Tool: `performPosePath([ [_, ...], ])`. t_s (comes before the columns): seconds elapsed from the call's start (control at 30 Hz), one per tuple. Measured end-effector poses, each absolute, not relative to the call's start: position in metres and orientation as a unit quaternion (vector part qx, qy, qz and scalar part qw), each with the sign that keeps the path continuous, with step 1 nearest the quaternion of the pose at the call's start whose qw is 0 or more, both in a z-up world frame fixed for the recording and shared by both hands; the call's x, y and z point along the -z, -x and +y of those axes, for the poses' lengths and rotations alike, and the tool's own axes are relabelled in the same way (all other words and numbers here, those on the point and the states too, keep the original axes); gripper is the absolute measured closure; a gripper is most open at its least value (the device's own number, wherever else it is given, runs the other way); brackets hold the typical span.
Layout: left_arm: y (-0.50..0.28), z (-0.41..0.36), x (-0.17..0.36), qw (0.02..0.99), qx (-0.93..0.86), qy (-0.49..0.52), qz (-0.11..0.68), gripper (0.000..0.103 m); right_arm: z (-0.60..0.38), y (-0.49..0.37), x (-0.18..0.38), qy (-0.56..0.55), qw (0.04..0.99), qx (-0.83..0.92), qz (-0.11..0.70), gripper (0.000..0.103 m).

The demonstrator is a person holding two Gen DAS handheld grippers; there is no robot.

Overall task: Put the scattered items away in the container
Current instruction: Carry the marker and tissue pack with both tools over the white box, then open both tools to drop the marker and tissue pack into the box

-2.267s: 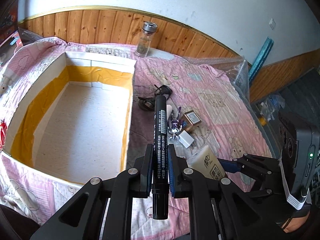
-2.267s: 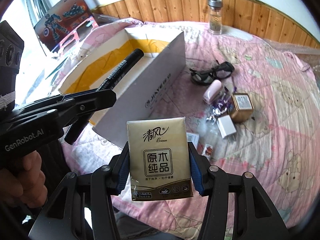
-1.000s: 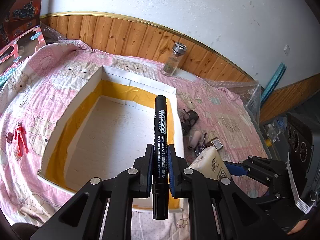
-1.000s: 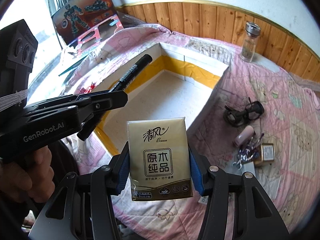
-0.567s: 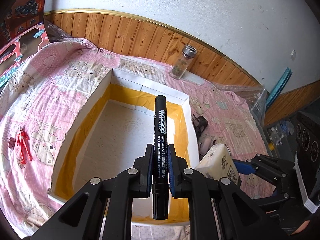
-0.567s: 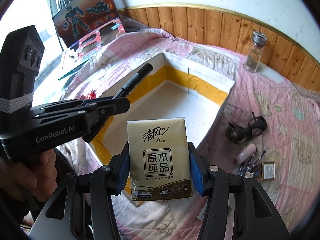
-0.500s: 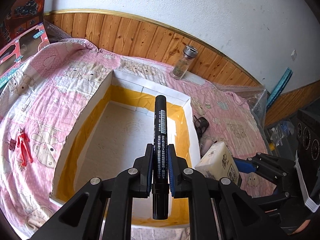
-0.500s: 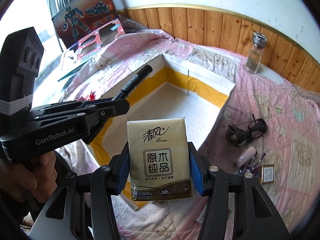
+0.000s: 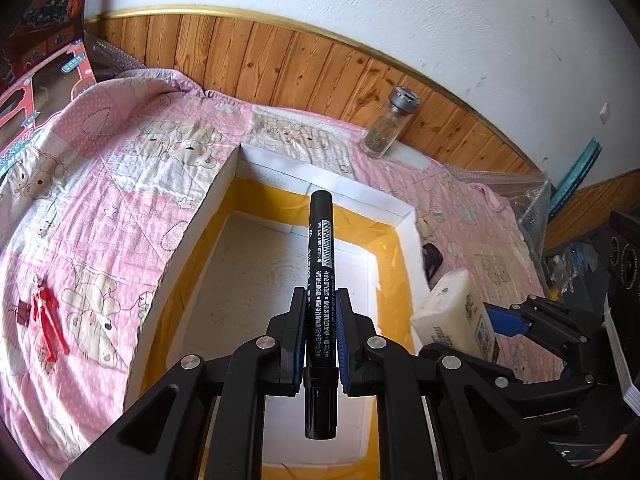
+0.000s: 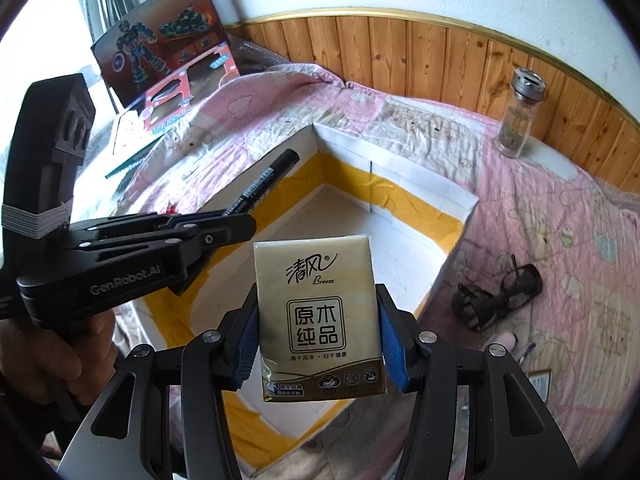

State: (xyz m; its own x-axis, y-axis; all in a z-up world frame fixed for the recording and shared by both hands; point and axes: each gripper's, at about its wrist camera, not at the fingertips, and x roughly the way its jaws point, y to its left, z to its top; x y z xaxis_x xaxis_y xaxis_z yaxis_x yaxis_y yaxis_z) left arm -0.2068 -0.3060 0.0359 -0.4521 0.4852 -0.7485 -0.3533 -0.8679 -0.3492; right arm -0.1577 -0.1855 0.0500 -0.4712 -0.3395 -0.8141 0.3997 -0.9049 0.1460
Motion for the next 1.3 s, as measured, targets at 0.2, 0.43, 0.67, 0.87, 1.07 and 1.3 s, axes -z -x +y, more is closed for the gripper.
performPosePath([
  [0.2,0.23,-0.299,-0.024,0.24,-0.844,0.475,-0.062,0.089,-0.191,0.177,-0.042,-0.469,0.215,0.856,0.042,0.048],
  [0.43,0.252,-0.289,-0.007,0.229,-0.842,0.487,-0.041,0.089,-0.192,0.202,-0.029,-0.475,0.212,0.852,0.058,0.048],
  [0.67,0.272,-0.279,0.015,0.221,-0.837,0.5,-0.022,0.089,-0.19,0.228,-0.008,-0.492,0.2,0.843,0.079,0.048],
  [0.87,0.284,-0.276,0.026,0.216,-0.831,0.512,-0.023,0.089,-0.193,0.249,0.009,-0.513,0.195,0.831,0.091,0.047],
  [1.07,0.296,-0.275,0.034,0.217,-0.808,0.545,-0.055,0.089,-0.195,0.27,0.024,-0.543,0.19,0.813,0.087,0.047],
  [1.3,0.313,-0.273,0.055,0.2,-0.79,0.575,-0.071,0.089,-0.2,0.282,0.034,-0.558,0.175,0.804,0.104,0.046],
])
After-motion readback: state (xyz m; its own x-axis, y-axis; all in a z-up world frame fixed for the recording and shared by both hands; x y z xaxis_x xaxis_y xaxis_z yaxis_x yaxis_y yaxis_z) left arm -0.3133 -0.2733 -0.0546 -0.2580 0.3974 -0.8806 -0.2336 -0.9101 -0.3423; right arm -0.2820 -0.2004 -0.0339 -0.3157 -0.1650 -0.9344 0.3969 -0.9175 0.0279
